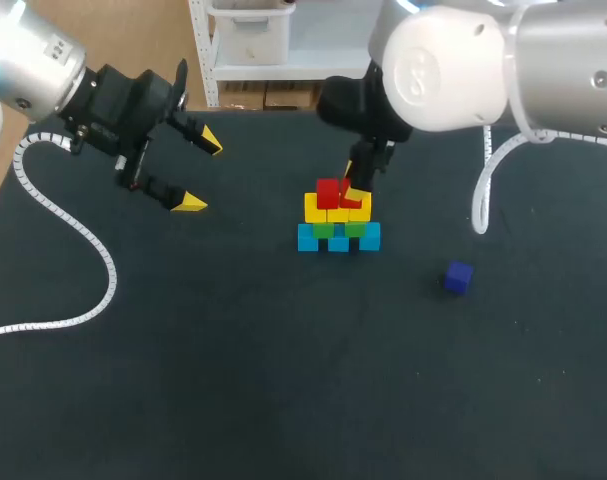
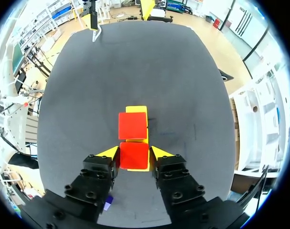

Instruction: Place the blue cubes, place green cubes on the blue cubes, place the yellow cubes on the green cubes, then place the red cubes on the yellow cubes, and place purple cube on the red cubes.

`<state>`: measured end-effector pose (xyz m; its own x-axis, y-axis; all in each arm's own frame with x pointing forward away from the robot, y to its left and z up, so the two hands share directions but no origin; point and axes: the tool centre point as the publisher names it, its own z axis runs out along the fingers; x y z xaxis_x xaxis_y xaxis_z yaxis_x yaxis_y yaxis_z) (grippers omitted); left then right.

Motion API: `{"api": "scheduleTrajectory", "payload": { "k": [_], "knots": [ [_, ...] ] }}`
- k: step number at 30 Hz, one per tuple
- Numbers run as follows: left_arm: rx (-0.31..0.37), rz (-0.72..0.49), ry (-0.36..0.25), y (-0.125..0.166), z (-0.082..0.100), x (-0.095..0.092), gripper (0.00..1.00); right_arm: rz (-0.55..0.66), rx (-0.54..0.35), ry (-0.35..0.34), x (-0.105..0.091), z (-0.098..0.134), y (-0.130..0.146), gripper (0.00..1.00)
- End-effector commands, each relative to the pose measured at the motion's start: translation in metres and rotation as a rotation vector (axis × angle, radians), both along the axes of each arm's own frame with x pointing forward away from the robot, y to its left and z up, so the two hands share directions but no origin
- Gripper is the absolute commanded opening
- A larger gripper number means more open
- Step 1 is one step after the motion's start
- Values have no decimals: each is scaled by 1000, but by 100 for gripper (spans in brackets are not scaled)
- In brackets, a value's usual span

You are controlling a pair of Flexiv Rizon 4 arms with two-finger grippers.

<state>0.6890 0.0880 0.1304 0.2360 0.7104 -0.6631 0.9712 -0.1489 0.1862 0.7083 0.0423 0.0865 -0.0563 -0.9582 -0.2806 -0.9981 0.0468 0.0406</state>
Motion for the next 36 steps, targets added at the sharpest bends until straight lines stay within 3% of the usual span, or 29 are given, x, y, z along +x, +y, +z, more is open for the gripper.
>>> {"api": "scheduleTrajectory", "payload": {
  "k": [1,14,20,27,30,31,32,33,36],
  "knots": [
    [-3,-2,-3,1,-1,0,100,3,0,4,2,0,1,38],
    [-3,-2,-3,1,-1,0,100,15,11,7,3,-1,3,38],
    [-3,-2,-3,1,-1,0,100,20,14,12,2,-1,4,32],
    [-3,-2,-3,1,-1,0,100,24,15,15,1,-2,5,35],
    [-3,-2,-3,1,-1,0,100,25,16,14,1,-2,5,44],
    [-3,-2,-3,1,-1,0,100,26,16,14,1,-2,5,64],
    [-3,-2,-3,1,-1,0,100,25,16,13,1,-1,5,91],
    [-3,-2,-3,1,-1,0,100,25,16,13,1,-1,5,100],
    [-3,-2,-3,1,-1,0,100,18,24,4,1,2,3,100]
  ]
}}
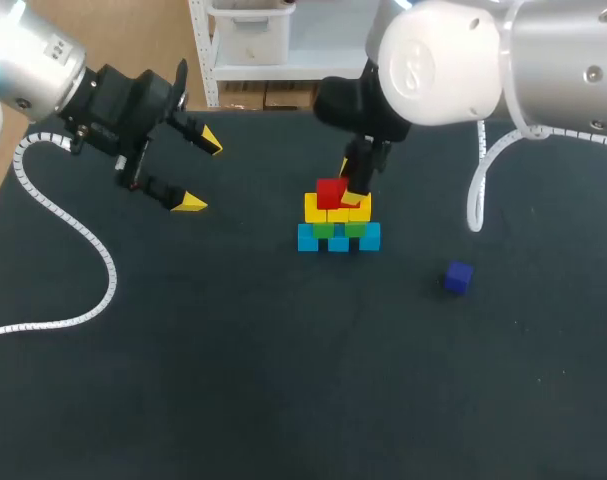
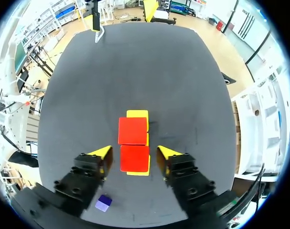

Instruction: Place the blue cubes, place green cubes on the blue cubes, place the yellow cubes on the green cubes, then place the red cubes on the yellow cubes, and place purple cube on the red cubes.

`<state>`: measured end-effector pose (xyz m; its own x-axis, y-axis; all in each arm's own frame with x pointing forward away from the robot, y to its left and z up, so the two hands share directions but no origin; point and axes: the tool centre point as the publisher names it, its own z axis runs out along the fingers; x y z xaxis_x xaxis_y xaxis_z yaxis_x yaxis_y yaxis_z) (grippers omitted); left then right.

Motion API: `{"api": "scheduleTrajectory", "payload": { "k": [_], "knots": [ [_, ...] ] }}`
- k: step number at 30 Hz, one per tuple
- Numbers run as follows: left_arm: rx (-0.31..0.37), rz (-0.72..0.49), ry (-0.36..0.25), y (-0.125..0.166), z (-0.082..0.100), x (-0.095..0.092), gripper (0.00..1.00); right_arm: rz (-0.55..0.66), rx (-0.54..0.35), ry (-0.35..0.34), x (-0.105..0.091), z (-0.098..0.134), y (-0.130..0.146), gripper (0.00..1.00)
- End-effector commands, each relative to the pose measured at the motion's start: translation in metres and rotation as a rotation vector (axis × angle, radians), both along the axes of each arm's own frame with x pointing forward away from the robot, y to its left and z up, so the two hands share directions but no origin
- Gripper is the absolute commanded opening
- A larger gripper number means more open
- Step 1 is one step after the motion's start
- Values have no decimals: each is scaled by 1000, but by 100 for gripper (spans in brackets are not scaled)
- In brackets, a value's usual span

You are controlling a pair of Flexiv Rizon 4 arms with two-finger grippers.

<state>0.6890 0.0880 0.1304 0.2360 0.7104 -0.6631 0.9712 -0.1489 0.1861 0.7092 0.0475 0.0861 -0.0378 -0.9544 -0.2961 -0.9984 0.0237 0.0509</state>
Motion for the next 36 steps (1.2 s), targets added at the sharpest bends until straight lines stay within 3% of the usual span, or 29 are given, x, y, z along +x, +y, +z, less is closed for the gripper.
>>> {"api": "scheduleTrajectory", "payload": {
  "k": [1,8,13,25,36],
  "knots": [
    [-3,-2,-3,1,-1,0,100,-7,10,-9,0,4,-3,100],
    [-3,-2,-3,1,-1,0,100,-40,85,-42,-7,26,-24,100],
    [-3,-2,-3,1,-1,0,100,-43,91,-47,-23,33,-45,100],
    [-3,-2,-3,1,-1,0,100,-12,96,24,-78,-7,-77,100],
    [-3,-2,-3,1,-1,0,100,-175,-27,32,-106,-29,-104,100]
  ]
}}
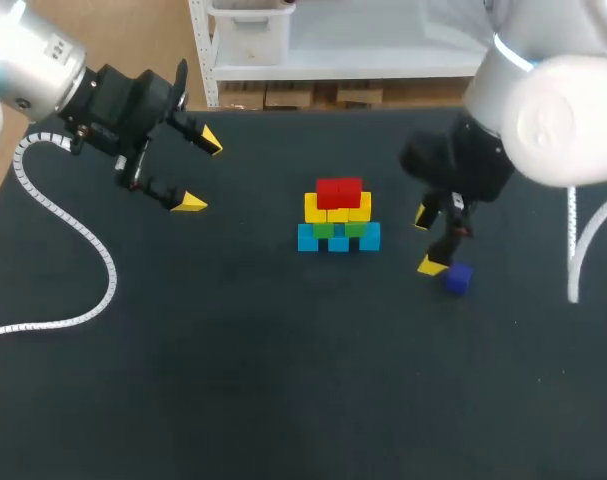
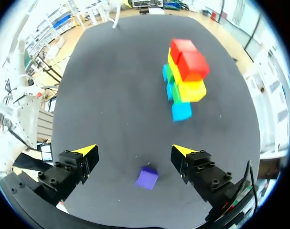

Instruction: Place the blue cubes, place green cubes on the blue cubes, place the yellow cubes on the green cubes, then place the red cubes on the yellow cubes, and place purple cube on the red cubes.

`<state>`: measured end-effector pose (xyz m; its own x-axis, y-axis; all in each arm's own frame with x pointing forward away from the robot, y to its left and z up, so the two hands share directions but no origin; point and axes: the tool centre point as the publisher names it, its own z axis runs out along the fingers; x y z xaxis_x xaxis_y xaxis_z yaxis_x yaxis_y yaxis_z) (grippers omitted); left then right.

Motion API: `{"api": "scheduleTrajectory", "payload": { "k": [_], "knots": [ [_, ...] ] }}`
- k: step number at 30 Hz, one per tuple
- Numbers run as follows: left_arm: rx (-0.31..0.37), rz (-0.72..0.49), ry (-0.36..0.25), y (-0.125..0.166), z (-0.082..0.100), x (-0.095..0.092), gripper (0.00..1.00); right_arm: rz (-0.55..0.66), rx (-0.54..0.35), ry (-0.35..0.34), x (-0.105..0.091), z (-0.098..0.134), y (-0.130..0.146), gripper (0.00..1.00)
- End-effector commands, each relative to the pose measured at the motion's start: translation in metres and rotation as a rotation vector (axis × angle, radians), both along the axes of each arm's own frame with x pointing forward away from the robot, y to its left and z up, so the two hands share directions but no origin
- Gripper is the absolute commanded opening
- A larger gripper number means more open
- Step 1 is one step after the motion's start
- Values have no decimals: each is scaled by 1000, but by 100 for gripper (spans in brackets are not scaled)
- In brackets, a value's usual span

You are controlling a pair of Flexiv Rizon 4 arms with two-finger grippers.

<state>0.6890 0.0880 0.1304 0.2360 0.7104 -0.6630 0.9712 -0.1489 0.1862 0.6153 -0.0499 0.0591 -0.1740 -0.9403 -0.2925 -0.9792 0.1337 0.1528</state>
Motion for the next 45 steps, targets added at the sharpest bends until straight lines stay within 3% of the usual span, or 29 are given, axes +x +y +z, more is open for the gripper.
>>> {"api": "scheduleTrajectory", "payload": {
  "k": [1,9,42,43,45],
  "knots": [
    [-3,-2,-3,1,-1,0,100,-80,-46,-69,-14,-5,-8,100],
    [-3,-2,-3,1,-1,0,100,-197,-56,-91,-28,-16,-24,100],
    [-3,-2,-3,1,-1,0,100,-272,-53,-118,-5,-62,-62,100],
    [-3,-2,-3,1,-1,0,100,-273,-53,-118,-4,-62,-63,96],
    [-3,-2,-3,1,-1,0,100,-272,-52,-117,-3,-63,-63,78]
  ]
}}
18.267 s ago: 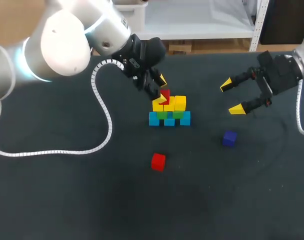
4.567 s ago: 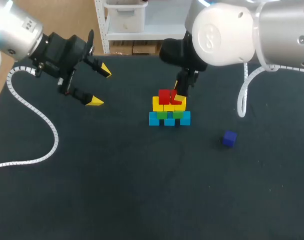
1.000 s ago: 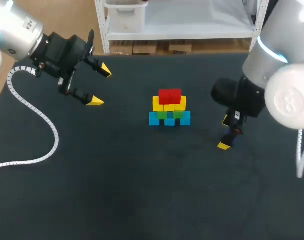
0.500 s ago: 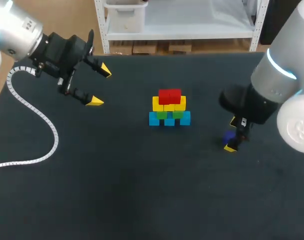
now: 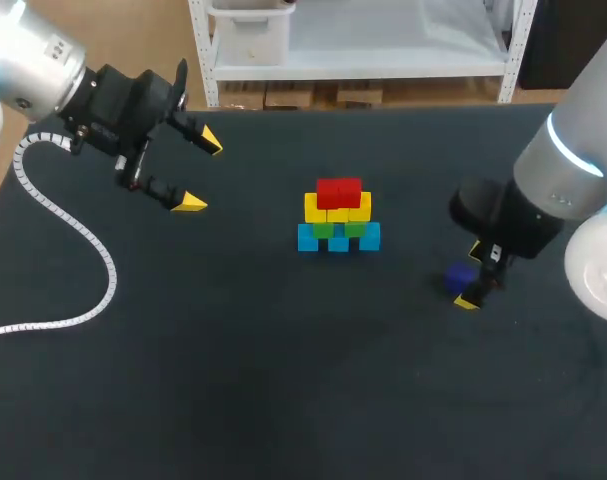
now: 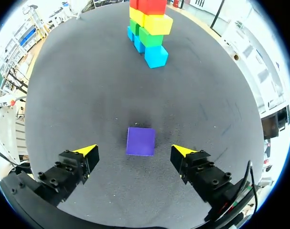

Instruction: Place the blue cubes, place green cubes on the blue cubes, place the yellow cubes on the green cubes, then place the red cubes on the yellow cubes, and place purple cube on the red cubes.

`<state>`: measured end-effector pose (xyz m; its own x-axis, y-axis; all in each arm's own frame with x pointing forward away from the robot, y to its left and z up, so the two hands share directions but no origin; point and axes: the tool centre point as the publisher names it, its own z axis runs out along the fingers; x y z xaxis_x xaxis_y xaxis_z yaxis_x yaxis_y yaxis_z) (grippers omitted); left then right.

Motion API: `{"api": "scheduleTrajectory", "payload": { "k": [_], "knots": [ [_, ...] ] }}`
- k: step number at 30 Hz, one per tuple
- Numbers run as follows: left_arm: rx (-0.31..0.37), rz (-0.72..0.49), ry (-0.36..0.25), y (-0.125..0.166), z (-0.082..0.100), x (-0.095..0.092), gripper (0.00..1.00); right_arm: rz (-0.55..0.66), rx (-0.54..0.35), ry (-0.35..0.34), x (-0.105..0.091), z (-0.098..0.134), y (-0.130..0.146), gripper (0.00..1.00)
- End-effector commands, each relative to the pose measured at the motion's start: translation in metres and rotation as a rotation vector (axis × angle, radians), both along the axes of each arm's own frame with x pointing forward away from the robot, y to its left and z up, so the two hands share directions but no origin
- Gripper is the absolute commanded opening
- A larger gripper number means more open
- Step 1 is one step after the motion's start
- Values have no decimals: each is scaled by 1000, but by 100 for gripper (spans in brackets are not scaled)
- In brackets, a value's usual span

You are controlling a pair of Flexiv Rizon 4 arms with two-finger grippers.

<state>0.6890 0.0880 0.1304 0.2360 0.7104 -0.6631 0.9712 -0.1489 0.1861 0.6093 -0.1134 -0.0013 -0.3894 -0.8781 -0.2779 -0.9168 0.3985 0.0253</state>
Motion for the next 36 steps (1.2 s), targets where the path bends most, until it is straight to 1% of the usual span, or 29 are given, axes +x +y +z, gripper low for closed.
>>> {"api": "scheduleTrajectory", "payload": {
  "k": [1,3,5,6,7,8,11,12,13,17,20,23,28,30,32,36],
  "knots": [
    [-3,-2,-3,1,-1,0,100,1,1,2,4,-3,1,75],
    [-3,-2,-3,1,-1,0,100,2,2,2,6,-3,1,75],
    [-3,-2,-3,1,-1,0,100,6,3,3,8,-4,2,71],
    [-3,-2,-3,1,-1,0,100,10,3,5,9,-5,3,67],
    [-3,-2,-3,1,-1,0,100,12,3,5,10,-5,4,50],
    [-3,-2,-3,1,-1,0,100,14,3,6,11,-6,4,49],
    [-3,-2,-3,1,-1,0,100,21,2,10,13,-6,5,25],
    [-3,-2,-3,1,-1,0,100,22,1,11,13,-6,6,6],
    [-3,-2,-3,1,-1,0,100,28,1,12,14,-6,6,0],
    [-3,-2,-3,1,-1,0,100,40,-2,15,15,-2,9,0],
    [-3,-2,-3,1,-1,0,100,56,1,10,19,7,12,0],
    [-3,-2,-3,1,-1,0,100,82,22,5,28,21,14,0],
    [-3,-2,-3,1,-1,0,100,153,21,-11,52,55,20,0],
    [-3,-2,-3,1,-1,0,100,193,10,-21,66,73,26,0],
    [-3,-2,-3,1,-1,0,100,222,21,-28,77,87,32,0],
    [-3,-2,-3,1,-1,0,100,271,20,-21,97,106,46,0]
  ]
}}
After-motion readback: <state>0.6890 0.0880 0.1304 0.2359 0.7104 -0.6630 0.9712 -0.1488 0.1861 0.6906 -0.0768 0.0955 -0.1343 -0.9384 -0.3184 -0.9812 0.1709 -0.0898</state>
